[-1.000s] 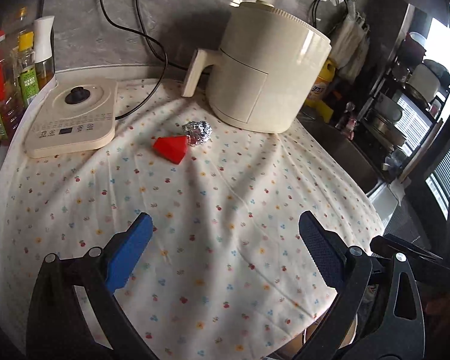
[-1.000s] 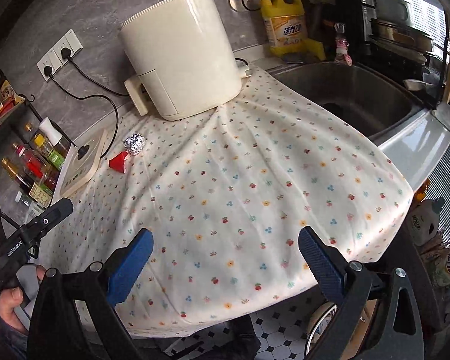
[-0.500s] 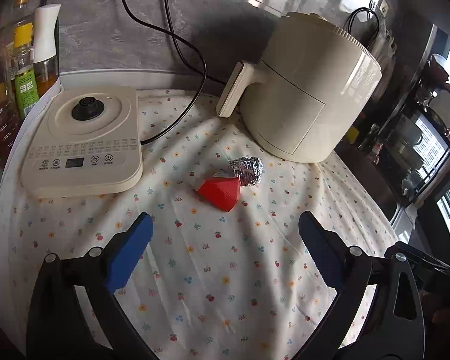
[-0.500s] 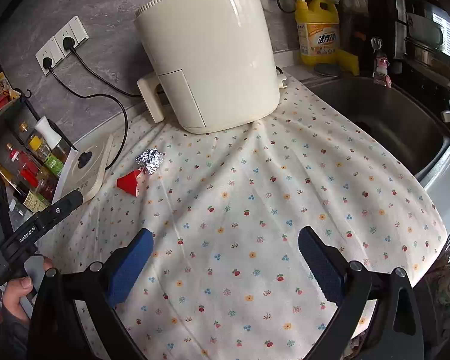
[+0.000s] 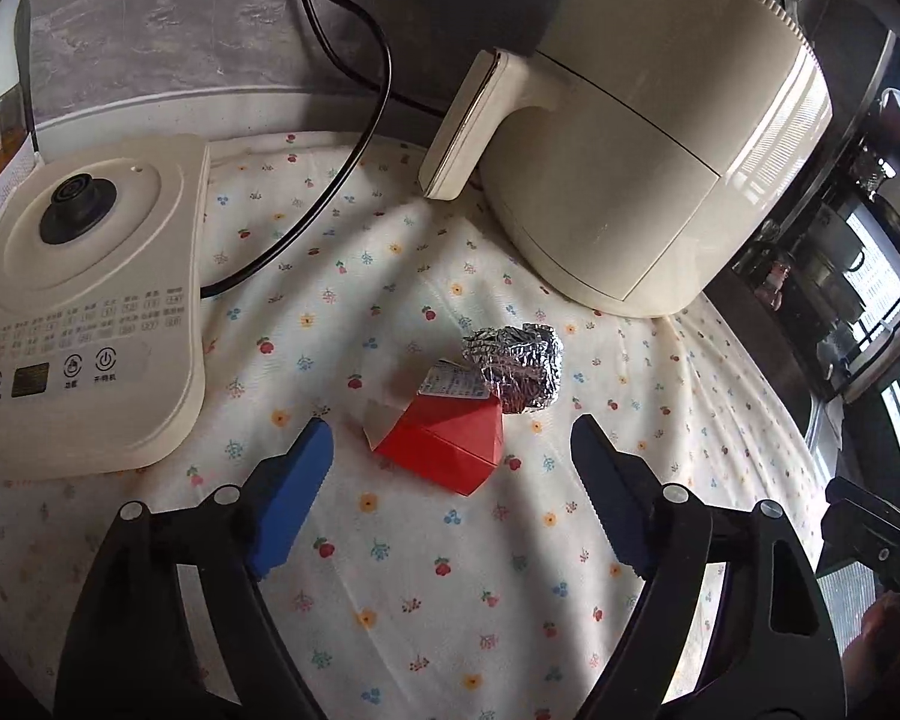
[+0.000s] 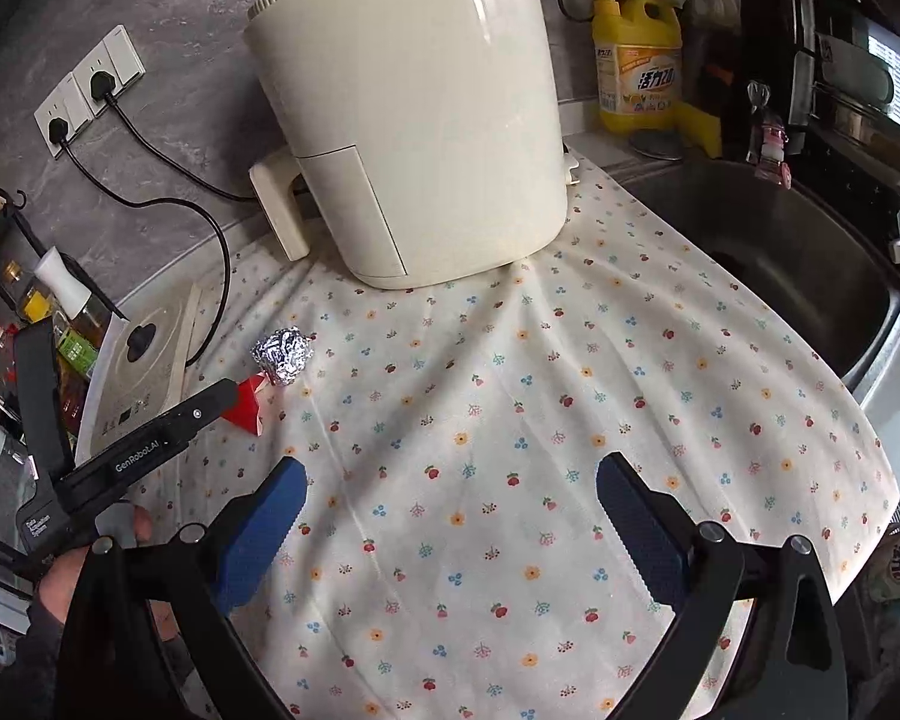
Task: Collect trash
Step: 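Grasp the red paper carton with the left tool while right tool grasps the foil ball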
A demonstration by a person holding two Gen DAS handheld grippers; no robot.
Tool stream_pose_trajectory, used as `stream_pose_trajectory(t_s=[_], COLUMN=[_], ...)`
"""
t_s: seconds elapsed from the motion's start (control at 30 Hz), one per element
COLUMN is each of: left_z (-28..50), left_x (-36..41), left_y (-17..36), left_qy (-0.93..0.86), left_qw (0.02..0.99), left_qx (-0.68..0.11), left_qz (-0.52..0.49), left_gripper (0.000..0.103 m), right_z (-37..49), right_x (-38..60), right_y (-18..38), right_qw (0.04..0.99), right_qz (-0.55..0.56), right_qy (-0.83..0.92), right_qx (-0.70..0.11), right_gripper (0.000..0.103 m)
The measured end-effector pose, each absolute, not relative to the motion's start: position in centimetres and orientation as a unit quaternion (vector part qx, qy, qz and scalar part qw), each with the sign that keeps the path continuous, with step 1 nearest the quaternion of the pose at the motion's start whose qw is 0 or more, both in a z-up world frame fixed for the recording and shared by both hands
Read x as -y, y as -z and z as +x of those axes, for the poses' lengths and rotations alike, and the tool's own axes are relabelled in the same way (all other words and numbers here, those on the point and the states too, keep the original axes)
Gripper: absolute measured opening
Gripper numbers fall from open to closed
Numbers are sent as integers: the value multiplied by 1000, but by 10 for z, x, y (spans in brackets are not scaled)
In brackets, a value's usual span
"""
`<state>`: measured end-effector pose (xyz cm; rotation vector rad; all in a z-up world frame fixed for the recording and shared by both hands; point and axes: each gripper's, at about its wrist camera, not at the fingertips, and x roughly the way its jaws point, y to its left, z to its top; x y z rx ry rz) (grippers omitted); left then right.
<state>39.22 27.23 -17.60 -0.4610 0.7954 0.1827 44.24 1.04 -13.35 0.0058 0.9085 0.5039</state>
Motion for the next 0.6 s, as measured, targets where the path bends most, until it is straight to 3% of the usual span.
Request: stream_pose_trajectory(t_s=[0.13, 0.2, 0.43, 0.6], left_z=[403, 405, 387, 372], left_x=[-276, -279, -290, -313], left_y=[188, 191, 164, 153], left_qy=[-88, -84, -88, -108], left_qw=[887, 883, 899, 902], left_qx=[-395, -400, -373, -359], left_qz=[-223, -231, -214, -216], left_gripper=[70, 52, 47, 47], right_z=[447, 451, 463, 468], right_x=[-23, -29, -61, -91], right_y=[134, 135, 142, 144], right_qw=[867, 866, 857, 846], right_qz=[-12, -17, -24, -31], right_qy=[-240, -240, -260, -289], right_qx=[-436, -438, -444, -448], right_gripper=[95, 95, 94, 85])
